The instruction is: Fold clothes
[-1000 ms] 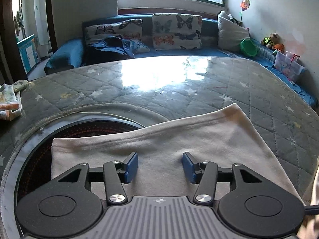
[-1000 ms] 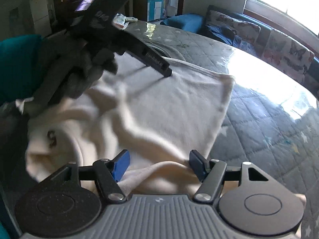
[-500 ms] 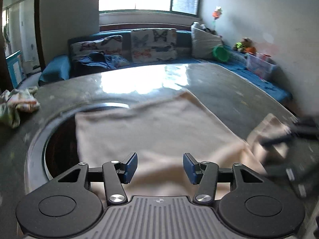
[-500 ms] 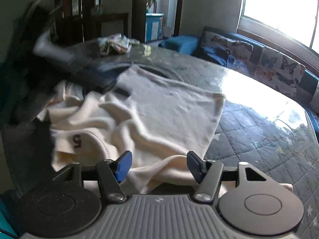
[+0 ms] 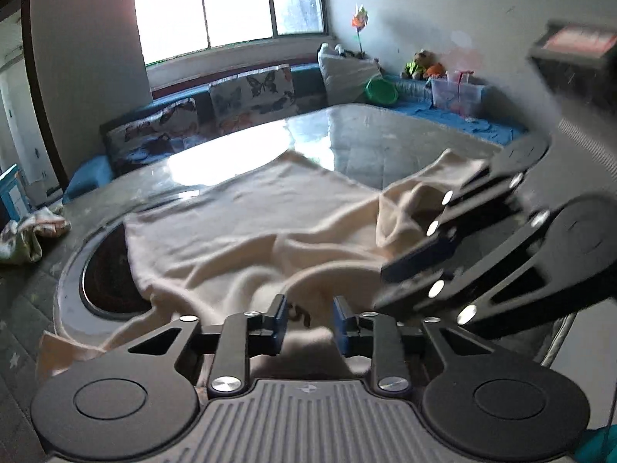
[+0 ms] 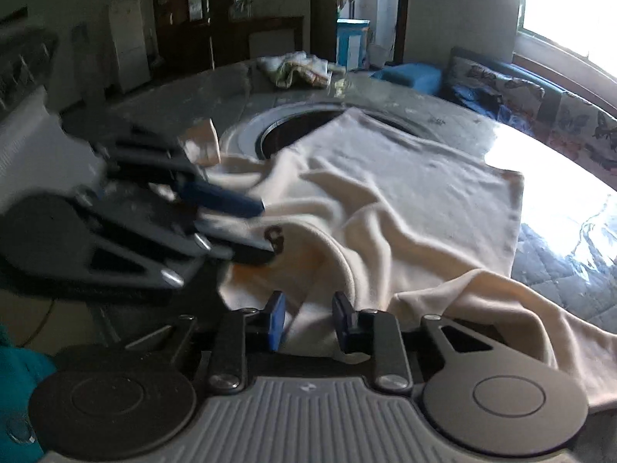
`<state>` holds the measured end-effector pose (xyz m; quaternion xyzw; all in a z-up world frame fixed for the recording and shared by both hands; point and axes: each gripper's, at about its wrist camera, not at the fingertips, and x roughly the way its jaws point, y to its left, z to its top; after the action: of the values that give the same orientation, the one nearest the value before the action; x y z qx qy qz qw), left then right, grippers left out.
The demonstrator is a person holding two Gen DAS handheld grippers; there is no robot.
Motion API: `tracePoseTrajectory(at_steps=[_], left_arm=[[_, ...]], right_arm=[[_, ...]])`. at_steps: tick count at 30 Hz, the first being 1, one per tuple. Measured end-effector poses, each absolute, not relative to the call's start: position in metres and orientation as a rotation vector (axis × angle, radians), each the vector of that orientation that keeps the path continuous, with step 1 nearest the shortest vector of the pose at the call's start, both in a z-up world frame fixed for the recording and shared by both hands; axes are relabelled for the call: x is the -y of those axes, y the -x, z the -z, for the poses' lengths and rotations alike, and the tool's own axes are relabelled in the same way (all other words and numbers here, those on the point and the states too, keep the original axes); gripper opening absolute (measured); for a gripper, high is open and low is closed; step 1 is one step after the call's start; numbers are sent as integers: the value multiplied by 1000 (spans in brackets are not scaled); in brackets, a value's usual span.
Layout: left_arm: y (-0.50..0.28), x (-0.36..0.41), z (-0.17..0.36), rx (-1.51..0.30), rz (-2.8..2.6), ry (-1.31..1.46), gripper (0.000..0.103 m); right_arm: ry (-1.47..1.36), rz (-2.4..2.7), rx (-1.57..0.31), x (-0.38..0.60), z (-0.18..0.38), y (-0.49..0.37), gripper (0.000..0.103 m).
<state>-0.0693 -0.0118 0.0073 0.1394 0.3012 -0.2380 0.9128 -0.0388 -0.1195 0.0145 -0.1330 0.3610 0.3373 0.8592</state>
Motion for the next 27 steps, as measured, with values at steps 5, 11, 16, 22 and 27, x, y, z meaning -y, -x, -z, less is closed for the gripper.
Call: tracePoseTrajectory(at_steps=[5,11,16,22,27], left_arm=[[73,9,0,-638,500,-292,27],[75,10,1,-632,517,-307,29],[72,9,7,-644,505,-317,13],[81,-14,-18,-573,510,-189,11],[90,-31,-14,-595,559,-124,12]], right_arm=[[282,-698,-780,117,-8,36,26],[291,-676,-788,112,2,38,20],[244,-648,-793,122,1,35,4],[164,-650,-760,141,-19,39,2],[141,-672,-743,158,-33,54,2]])
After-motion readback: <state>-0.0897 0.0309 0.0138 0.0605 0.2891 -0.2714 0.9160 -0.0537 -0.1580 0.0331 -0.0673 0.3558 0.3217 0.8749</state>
